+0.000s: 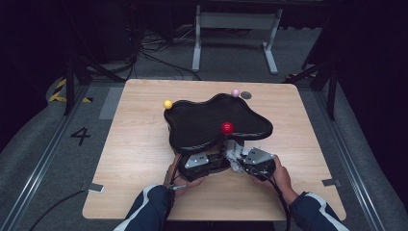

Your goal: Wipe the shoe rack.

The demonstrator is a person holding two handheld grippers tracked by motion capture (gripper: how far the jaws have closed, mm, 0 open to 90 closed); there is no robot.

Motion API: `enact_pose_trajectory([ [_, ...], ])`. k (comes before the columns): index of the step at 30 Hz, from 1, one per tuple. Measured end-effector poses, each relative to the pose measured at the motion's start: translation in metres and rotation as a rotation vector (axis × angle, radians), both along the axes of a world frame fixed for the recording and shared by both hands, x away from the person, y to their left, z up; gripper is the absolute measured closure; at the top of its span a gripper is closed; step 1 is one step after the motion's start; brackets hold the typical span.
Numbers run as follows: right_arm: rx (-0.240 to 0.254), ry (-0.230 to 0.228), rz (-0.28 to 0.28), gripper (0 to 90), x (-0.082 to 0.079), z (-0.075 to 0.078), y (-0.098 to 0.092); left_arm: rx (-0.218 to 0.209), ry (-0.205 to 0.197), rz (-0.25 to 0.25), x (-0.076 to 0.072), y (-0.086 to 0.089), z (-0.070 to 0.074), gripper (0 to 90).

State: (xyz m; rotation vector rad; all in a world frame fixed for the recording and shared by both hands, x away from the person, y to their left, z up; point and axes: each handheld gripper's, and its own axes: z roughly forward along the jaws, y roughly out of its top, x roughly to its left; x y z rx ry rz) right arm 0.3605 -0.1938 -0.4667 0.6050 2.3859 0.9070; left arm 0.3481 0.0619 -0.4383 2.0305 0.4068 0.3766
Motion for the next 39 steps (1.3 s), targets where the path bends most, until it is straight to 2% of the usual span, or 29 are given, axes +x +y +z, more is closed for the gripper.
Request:
enact_pose_trajectory([
  [1, 0.002, 0.002, 0.000, 79.3, 0.000, 0.000, 0.000, 0.003, -0.013, -0.003, 0.000, -0.002, 0.000, 77.6],
  [4, 0.028, 0.035, 0.011, 79.7, -0.002, 0.004, 0.004, -0.008, -0.003, 0.001, 0.002, -0.008, -0.001, 77.7],
  [7, -0.009, 0.002, 0.045, 79.6, -0.010, 0.004, 0.014, 0.005, -0.014, 0.004, 0.004, -0.014, -0.001, 77.5],
  [8, -0.014, -0.003, 0.052, 79.5, -0.011, 0.004, 0.016, -0.012, 0.005, 0.015, 0.004, -0.017, -0.001, 77.5],
  [9, -0.019, -0.012, 0.047, 79.5, -0.011, 0.004, 0.017, 0.011, -0.046, -0.016, 0.009, -0.017, 0.000, 77.4],
  [10, -0.012, -0.014, 0.037, 79.5, -0.011, 0.004, 0.017, -0.026, 0.025, 0.032, 0.004, -0.020, -0.002, 77.3],
  [11, -0.010, -0.023, 0.041, 79.6, -0.011, 0.004, 0.017, -0.022, 0.008, 0.021, 0.006, -0.022, -0.002, 77.3],
  [12, -0.007, -0.040, 0.046, 80.0, -0.012, 0.003, 0.016, -0.021, 0.013, 0.028, 0.006, -0.023, -0.002, 77.2],
  [14, -0.034, -0.076, 0.051, 80.5, -0.012, 0.004, 0.016, -0.020, 0.023, 0.024, 0.008, -0.026, -0.001, 77.2],
  [15, -0.044, -0.075, 0.050, 80.5, -0.010, 0.004, 0.015, 0.031, -0.069, -0.037, 0.017, -0.025, 0.002, 77.3],
  [17, -0.031, -0.063, 0.042, 80.6, -0.004, 0.003, 0.012, 0.034, -0.080, -0.036, 0.018, -0.025, 0.001, 77.3],
  [19, -0.024, -0.056, 0.032, 80.6, 0.000, 0.003, 0.009, 0.019, -0.049, -0.021, 0.016, -0.025, 0.000, 78.7],
  [21, -0.024, -0.058, 0.020, 80.8, 0.004, 0.003, 0.006, 0.021, -0.051, -0.025, 0.015, -0.022, -0.002, 79.8],
  [23, -0.014, -0.049, -0.005, 80.9, 0.009, 0.002, 0.001, 0.021, -0.007, -0.010, 0.008, -0.019, -0.005, 79.3],
  [24, -0.015, -0.047, -0.017, 80.9, 0.011, 0.002, -0.001, 0.032, -0.012, -0.015, 0.006, -0.017, -0.006, 78.8],
  [26, -0.014, -0.044, -0.035, 81.0, 0.014, 0.001, -0.006, 0.062, -0.015, -0.032, 0.003, -0.010, -0.008, 78.0],
  [27, -0.013, -0.043, -0.042, 81.0, 0.015, 0.001, -0.006, 0.069, -0.008, -0.014, 0.000, -0.006, -0.010, 77.3],
  [28, -0.019, -0.048, -0.047, 81.1, 0.015, 0.000, -0.007, 0.083, -0.006, -0.022, -0.002, 0.001, -0.012, 76.1],
  [31, -0.019, -0.052, -0.055, 81.3, 0.016, -0.001, -0.008, 0.115, 0.040, -0.014, -0.005, 0.022, -0.018, 72.5],
  [32, -0.018, -0.053, -0.056, 81.3, 0.017, -0.001, -0.008, 0.096, 0.078, -0.009, -0.006, 0.029, -0.021, 70.5],
  [33, -0.018, -0.052, -0.058, 81.3, 0.017, -0.001, -0.008, 0.089, 0.113, 0.016, -0.007, 0.038, -0.022, 69.4],
  [34, -0.020, -0.053, -0.062, 81.2, 0.018, -0.001, -0.009, 0.110, 0.118, 0.040, -0.007, 0.049, -0.023, 68.7],
  [36, -0.025, -0.058, -0.070, 81.3, 0.020, -0.002, -0.010, 0.125, 0.131, 0.076, -0.004, 0.066, -0.023, 64.5],
  [37, -0.036, -0.063, -0.068, 81.2, 0.021, -0.002, -0.011, 0.107, 0.142, 0.095, -0.003, 0.073, -0.024, 62.3],
  [39, -0.045, -0.063, -0.077, 81.3, 0.023, -0.003, -0.013, 0.099, 0.171, 0.132, 0.000, 0.090, -0.024, 57.6],
])
